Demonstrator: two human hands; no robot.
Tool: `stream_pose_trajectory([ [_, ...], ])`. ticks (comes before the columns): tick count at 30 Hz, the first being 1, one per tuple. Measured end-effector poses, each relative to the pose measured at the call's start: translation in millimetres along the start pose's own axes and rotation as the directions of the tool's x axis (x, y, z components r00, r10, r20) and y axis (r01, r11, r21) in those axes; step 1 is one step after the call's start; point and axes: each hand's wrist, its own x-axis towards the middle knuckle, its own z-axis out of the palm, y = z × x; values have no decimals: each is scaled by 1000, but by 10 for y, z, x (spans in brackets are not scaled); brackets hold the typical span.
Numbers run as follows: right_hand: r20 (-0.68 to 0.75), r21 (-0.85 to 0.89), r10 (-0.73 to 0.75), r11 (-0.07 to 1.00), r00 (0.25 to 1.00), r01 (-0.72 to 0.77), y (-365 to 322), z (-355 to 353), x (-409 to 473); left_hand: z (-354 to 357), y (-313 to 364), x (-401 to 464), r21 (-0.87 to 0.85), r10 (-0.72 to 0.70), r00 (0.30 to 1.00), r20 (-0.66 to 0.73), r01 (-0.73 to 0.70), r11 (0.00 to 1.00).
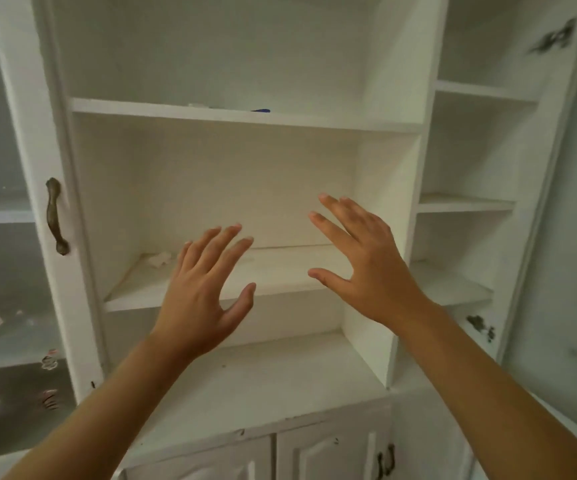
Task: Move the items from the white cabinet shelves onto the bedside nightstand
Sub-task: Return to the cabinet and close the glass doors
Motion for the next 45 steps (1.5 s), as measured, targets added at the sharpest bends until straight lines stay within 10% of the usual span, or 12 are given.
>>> stream_pose_trajectory([
  [28, -58, -406, 299, 864, 952, -297, 3159, -2618, -2041, 2373, 3801, 1955, -421, 300, 944, -135, -328, 846],
  [45, -19, -555, 579, 672, 815, -490, 4585, -3008, -3173, 3858, 5257, 2395, -378, 581, 813, -47, -552, 743],
])
